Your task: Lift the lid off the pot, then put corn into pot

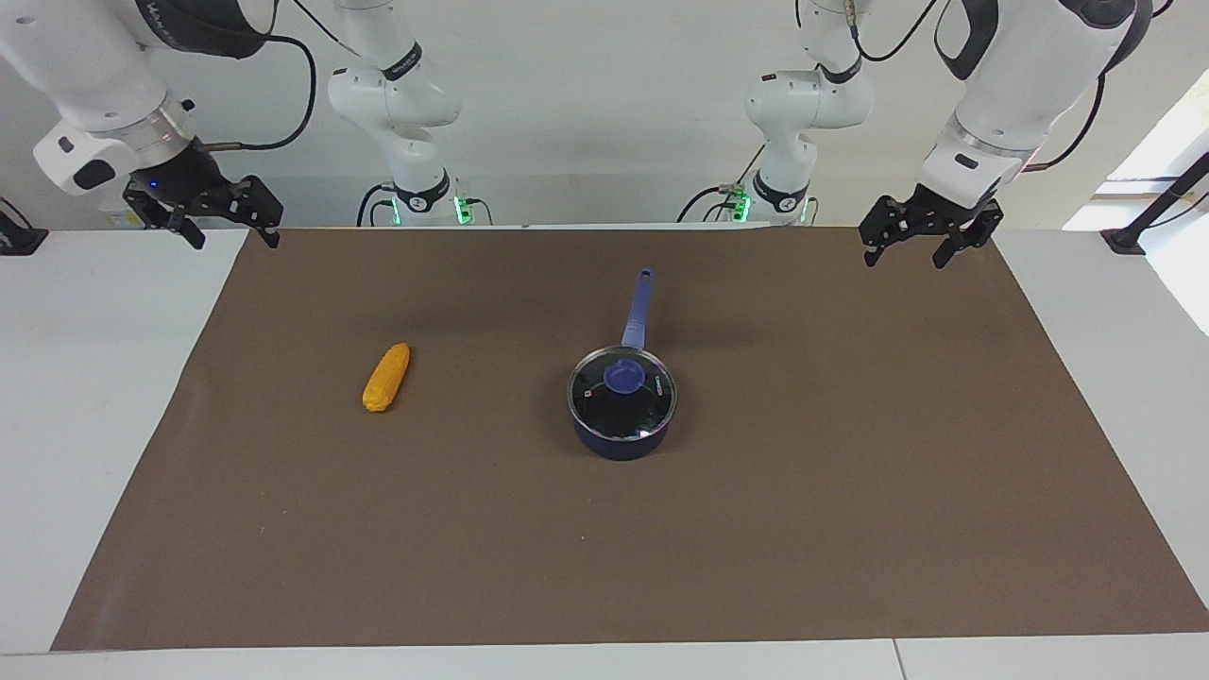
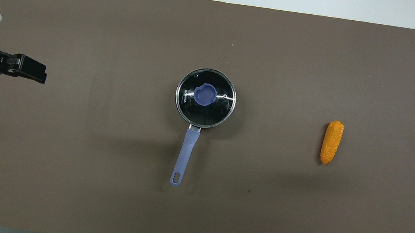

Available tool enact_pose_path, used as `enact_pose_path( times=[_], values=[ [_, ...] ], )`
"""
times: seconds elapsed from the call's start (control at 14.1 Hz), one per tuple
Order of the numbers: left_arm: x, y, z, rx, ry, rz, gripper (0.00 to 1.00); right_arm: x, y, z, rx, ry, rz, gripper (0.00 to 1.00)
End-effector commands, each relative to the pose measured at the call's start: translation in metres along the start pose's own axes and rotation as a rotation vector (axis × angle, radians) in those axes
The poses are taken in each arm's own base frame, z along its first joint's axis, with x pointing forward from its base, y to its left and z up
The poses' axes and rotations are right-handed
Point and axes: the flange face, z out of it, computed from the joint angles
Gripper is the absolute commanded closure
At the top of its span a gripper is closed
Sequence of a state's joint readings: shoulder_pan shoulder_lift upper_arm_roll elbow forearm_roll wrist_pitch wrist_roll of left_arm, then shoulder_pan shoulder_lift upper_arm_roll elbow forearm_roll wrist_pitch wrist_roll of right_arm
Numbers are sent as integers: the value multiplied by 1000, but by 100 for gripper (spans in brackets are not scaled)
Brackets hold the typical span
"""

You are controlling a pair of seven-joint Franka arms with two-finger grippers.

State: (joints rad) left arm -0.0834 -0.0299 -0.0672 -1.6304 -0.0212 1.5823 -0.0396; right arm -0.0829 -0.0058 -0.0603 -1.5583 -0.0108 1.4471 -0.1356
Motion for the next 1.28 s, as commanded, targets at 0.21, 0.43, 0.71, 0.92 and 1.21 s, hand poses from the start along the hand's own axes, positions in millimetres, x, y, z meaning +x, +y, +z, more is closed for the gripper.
enact_pose_path(
  times=[0.21,0.43,0.71,0.92,1.21],
  values=[
    [-4,-3,-2,17,22,-14,0,-3,-1,-2,10,-2,-23,0],
    [-4,-2,-1,17,17,-19,0,-5,-2,0,14,-5,-18,0],
    [-1,11,-2,3,38,-56,0,-7,-3,6,29,-9,-25,0],
    [2,21,2,-39,29,-56,0,-7,-37,36,61,67,-18,0],
    [19,60,18,-62,27,-64,0,-3,-90,100,60,163,-3,0]
  ],
)
